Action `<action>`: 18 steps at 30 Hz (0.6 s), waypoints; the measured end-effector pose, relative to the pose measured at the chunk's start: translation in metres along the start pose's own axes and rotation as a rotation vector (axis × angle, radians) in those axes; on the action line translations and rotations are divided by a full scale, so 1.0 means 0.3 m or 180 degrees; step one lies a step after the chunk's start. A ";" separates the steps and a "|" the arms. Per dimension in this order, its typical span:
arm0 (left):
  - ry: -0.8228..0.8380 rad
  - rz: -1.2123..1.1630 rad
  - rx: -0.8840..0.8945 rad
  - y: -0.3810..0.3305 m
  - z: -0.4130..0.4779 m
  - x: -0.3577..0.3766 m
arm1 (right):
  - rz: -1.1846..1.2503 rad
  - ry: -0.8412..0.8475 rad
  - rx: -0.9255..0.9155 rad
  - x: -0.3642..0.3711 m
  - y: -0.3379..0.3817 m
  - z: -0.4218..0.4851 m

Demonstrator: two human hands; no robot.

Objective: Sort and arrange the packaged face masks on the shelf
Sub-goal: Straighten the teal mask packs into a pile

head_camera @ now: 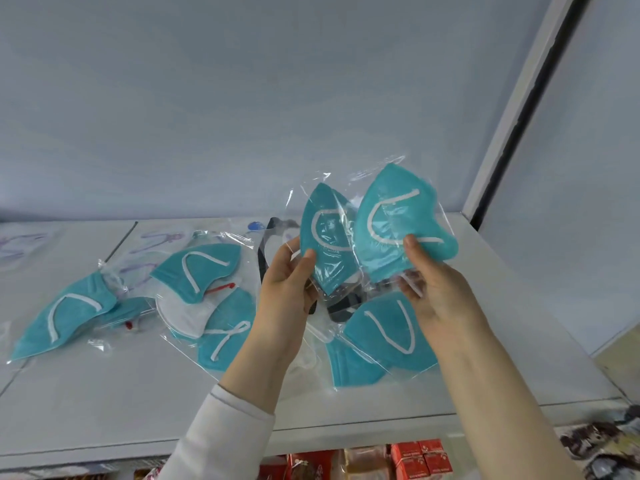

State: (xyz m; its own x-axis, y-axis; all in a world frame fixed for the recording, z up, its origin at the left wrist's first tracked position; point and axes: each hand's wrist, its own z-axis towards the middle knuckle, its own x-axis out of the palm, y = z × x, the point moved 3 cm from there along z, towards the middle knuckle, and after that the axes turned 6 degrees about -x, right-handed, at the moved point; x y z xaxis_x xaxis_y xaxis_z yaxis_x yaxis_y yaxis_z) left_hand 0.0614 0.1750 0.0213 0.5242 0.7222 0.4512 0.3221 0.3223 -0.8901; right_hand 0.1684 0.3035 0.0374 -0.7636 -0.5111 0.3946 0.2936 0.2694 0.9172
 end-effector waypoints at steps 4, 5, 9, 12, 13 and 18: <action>0.0198 0.0063 -0.0046 0.002 -0.016 0.027 | -0.0287 0.0038 0.0230 -0.004 -0.025 -0.011; 0.0256 0.0130 -0.0065 0.007 -0.022 0.041 | -0.0541 -0.0058 0.0174 0.004 -0.039 -0.016; -0.0051 0.0427 -0.0003 0.021 -0.012 0.037 | -0.1311 -0.0104 -0.0492 0.020 -0.068 -0.043; -0.0427 0.0406 0.0054 -0.003 0.018 -0.038 | -0.2734 -0.0076 -0.1285 -0.073 -0.039 -0.029; -0.0505 0.0317 0.0076 -0.015 0.023 -0.063 | -0.3315 0.0192 -0.1410 -0.104 -0.033 -0.025; -0.0717 0.0112 0.0019 -0.017 0.027 -0.118 | -0.4653 0.1365 -0.0558 -0.168 -0.089 -0.028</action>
State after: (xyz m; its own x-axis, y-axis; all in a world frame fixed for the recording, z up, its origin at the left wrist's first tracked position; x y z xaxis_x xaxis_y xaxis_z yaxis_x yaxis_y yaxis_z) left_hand 0.0348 0.1528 0.0095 0.3455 0.8513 0.3948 0.3016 0.2977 -0.9058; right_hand 0.2039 0.3152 -0.0067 -0.2264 -0.4331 -0.8724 -0.4576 -0.7434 0.4878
